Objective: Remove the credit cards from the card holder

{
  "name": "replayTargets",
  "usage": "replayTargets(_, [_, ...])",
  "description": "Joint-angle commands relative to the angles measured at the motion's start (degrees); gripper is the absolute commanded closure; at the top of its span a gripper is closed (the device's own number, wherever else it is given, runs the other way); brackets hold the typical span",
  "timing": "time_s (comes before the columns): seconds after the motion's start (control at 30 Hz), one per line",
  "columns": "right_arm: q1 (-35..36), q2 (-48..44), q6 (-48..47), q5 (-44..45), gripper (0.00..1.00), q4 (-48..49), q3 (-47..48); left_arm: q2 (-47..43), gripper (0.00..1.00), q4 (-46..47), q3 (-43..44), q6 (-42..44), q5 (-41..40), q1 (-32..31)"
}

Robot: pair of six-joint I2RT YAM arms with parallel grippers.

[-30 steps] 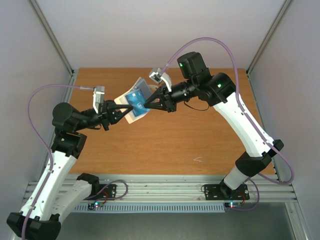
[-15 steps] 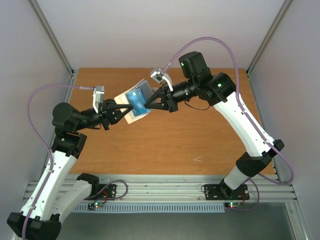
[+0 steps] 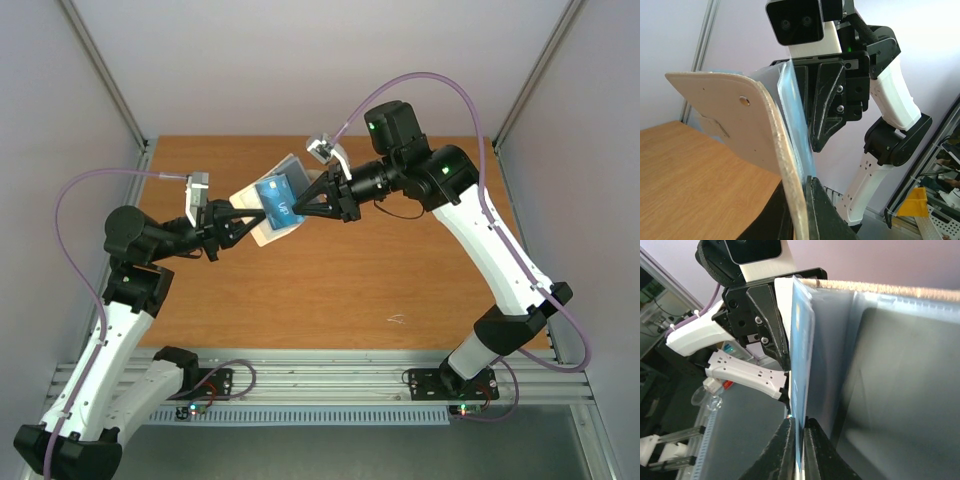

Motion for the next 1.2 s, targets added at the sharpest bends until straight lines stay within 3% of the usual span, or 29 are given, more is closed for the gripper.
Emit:
replayTargets(0.0, [-0.5, -1.0, 0.2, -0.8, 0.90, 2.3, 0.2, -0.3, 1.00, 3.6, -0.2, 0.4, 0.7, -0.2])
replayTargets(0.2, [-2.0, -2.1, 0.3, -1.7, 0.85, 2.6, -1.8, -0.6, 1.00, 4.1, -0.2, 0.5, 0.4, -0.2])
replayTargets(0.6, [-1.9, -2.2, 3.1, -3.5, 0.99, 6.8, -3.7, -0.4, 1.00, 4.0, -0.2, 2.0, 0.9, -0.3])
replayTargets(1.17, [1.3, -0.3, 7.1, -4.8, 0.94, 14.7, -4.3, -0.4, 1.00, 3.2, -0.6, 2.9, 0.9, -0.4])
